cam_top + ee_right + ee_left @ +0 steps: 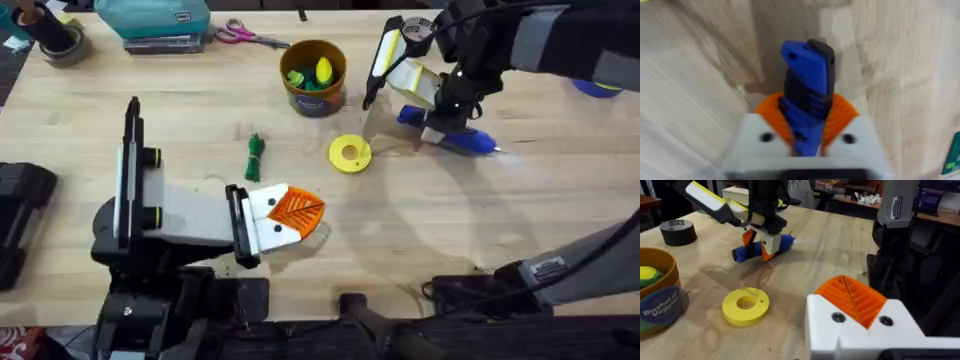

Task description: Pick up the gripper from the table and insert it into the empty holder that is missing its gripper. Then pick up a screw, insert it into the mounting hole, and use the screwdriver to tighten it. Finally, clean up the table by picking up the vegetable and placing it into the bucket.

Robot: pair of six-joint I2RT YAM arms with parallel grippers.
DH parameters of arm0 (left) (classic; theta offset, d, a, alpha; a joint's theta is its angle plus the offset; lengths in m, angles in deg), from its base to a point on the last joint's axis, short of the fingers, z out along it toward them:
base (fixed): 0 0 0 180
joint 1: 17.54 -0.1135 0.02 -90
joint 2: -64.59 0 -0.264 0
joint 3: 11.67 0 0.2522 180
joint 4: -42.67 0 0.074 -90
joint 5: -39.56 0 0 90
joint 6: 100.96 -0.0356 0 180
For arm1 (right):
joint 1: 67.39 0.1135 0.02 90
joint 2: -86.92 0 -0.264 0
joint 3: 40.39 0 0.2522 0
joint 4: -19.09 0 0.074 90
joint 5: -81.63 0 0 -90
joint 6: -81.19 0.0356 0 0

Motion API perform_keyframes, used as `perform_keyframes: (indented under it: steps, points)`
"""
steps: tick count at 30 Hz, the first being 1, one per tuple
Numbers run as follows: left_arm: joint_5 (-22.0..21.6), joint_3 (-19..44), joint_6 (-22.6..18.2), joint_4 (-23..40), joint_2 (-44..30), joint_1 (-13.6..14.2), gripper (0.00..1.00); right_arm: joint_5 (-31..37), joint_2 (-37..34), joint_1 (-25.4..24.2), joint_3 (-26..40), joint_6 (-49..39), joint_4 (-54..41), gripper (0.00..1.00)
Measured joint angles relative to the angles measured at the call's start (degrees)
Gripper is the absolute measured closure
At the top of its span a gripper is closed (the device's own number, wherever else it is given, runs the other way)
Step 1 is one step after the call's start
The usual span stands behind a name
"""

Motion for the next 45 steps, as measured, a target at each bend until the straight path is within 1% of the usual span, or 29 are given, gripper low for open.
perform_keyframes:
  steps: [1, 2, 3, 4, 5, 6, 11, 14, 15, 16, 20, 21, 22, 28, 31, 33, 36, 38, 42, 45]
  points:
    - [0.0, 0.0, 0.0, 0.0, 0.0, 0.0, 0.998, 0.17, 0.0, 0.0, 0.0, -0.07, 0.02, 0.575]
    - [0.0, 0.0, 0.0, 0.0, 0.01, 0.0, 0.998, 0.34, 0.0, 0.0, 0.0, -0.21, 0.04, 0.442]
    - [0.01, 0.0, 0.0, 0.0, 0.0, 0.0, 0.998, 0.43, 0.0, 0.0, 0.0, -0.26, 0.07, 0.273]
    - [0.0, 0.0, 0.0, 0.0, 0.0, 0.0, 0.998, 0.53, 0.0, 0.0, 0.0, -0.41, 0.07, 0.136]
    - [0.0, 0.0, 0.0, 0.0, 0.0, 0.0, 0.998, 0.64, 0.0, 0.0, 0.0, -0.65, 0.04, 0.036]
    - [0.0, 0.0, 0.0, 0.0, 0.0, 0.0, 0.998, 0.67, 0.0, 0.0, 0.0, -0.67, 0.04, 0.014]
    - [0.0, 0.0, 0.0, 0.0, 0.0, 0.0, 0.998, 0.79, 0.0, 0.0, 0.0, -0.51, 0.06, 0.006]
    - [0.0, 0.0, 0.0, 0.0, 0.0, 0.0, 0.998, 0.79, 0.15, 0.0, 0.0, 1.17, 0.07, 0.006]
    - [0.0, 0.0, -0.15, 0.0, 0.0, 0.0, 0.937, 0.79, 0.34, 0.0, 0.0, 2.15, 0.04, 0.006]
    - [0.0, 0.0, -0.22, 0.0, 0.0, 0.0, 0.81, 0.79, 0.77, 0.0, 0.0, 3.32, 0.02, 0.006]
    - [0.02, 0.0, -0.16, 0.0, 0.0, 0.0, 0.162, 0.79, 5.67, 0.0, 0.0, 8.93, 0.0, 0.006]
    - [0.04, 0.0, 0.01, 0.02, 0.0, 0.0, 0.056, 0.79, 7.42, 0.0, 0.0, 10.39, 0.0, 0.006]
    - [0.02, 0.0, -0.07, 0.0, 0.01, 0.0, 0.025, 0.79, 9.67, 0.0, 0.0, 12.12, 0.0, 0.006]
    - [-0.13, 0.0, -0.13, -0.05, 0.0, 0.0, 0.015, 0.78, 21.84, 0.0, 0.0, 23.58, -0.11, 0.006]
    - [-1.65, -0.02, 0.2, -0.89, 0.0, 0.0, 0.016, 0.77, 27.91, 0.0, 0.0, 31.34, -0.17, 0.006]
    - [-3.23, -0.21, 2.94, -3.44, 0.0, 0.0, 0.015, 0.77, 32.2, 0.0, 0.0, 36.59, -0.22, 0.006]
    - [-7.2, -0.24, 9.92, -9.05, 0.0, 0.0, 0.015, 0.77, 38.44, 0.0, 0.0, 44.2, -0.58, 0.006]
    - [-9.9, -0.16, 13.5, -11.48, 0.0, 0.0, 0.015, 0.76, 42.67, 0.0, 0.0, 50.31, -2.2, 0.005]
    - [-15.4, 1.93, 18.88, -9.99, -0.04, -0.02, 0.015, 0.77, 50.04, 0.0, 0.0, 62.39, -8.92, 0.005]
    - [-18.72, 7.41, 21.12, -6.98, -1.78, 0.0, 0.015, 0.77, 54.22, 0.0, 0.0, 69.24, -14.78, 0.006]
